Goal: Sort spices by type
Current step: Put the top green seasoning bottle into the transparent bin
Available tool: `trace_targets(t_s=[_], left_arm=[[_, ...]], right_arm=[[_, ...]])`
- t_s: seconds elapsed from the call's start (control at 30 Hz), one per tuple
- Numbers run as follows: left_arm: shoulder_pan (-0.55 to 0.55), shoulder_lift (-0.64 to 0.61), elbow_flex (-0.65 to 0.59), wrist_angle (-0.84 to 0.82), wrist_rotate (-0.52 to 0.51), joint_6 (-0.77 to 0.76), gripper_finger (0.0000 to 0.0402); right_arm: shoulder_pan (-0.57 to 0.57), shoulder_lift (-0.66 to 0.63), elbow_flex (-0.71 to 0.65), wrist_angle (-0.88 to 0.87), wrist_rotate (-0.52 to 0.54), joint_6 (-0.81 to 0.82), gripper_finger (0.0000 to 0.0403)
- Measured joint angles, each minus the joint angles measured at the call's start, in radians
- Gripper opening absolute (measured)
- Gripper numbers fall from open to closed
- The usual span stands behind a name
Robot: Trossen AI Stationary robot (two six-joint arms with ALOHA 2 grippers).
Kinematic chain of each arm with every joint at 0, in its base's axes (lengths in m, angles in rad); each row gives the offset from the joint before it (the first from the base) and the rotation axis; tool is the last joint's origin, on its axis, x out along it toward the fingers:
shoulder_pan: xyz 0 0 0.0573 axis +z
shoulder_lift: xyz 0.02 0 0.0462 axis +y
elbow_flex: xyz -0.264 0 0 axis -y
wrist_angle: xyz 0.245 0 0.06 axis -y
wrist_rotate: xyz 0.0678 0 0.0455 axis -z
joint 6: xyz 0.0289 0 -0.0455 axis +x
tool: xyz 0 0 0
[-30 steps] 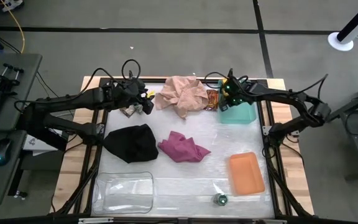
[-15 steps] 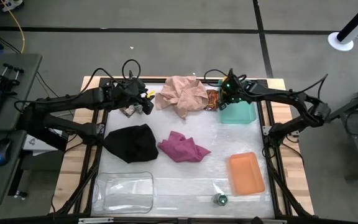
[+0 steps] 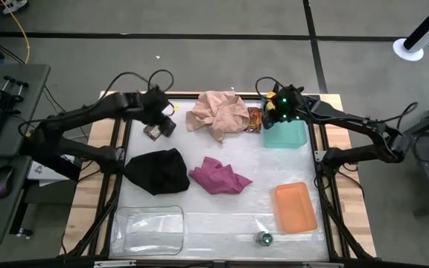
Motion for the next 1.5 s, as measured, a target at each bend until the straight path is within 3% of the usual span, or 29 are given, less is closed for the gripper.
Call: trace_targets(t_s=[0.13, 0.4, 0.63, 0.9, 1.3, 1.4, 1.5], left_arm=[[0.099, 0.077, 0.016, 0.003, 0.097, 0.093, 0.0215], [0.165, 0.187, 0.058, -0.055, 0.078, 0.194, 0.0266], [0.163, 0.235, 0.058, -0.058, 0.052, 0.164, 0.0309], [0.171, 0.322, 0.058, -0.077, 0.031, 0.090, 0.0317], [0.146, 0.412, 0.057, -0.075, 0.054, 0.007, 0.0304], [0.133, 0.414, 0.057, -0.075, 0.052, 0.005, 0.0268], [0.124, 0.415, 0.057, -0.076, 0.042, -0.003, 0.0204]], right_arm=[[0.000, 0.007, 0.000, 0.020, -0.046, 0.005, 0.0000], [0.000, 0.007, 0.000, 0.010, -0.077, 0.009, 0.0000], [0.000, 0.007, 0.000, 0.009, -0.077, 0.024, 0.0000], [0.000, 0.007, 0.000, 0.009, -0.077, 0.024, 0.0000], [0.000, 0.007, 0.000, 0.008, -0.077, 0.004, 0.0000], [0.000, 0.007, 0.000, 0.008, -0.077, 0.000, 0.0000], [0.000, 0.007, 0.000, 0.008, -0.077, -0.003, 0.0000]])
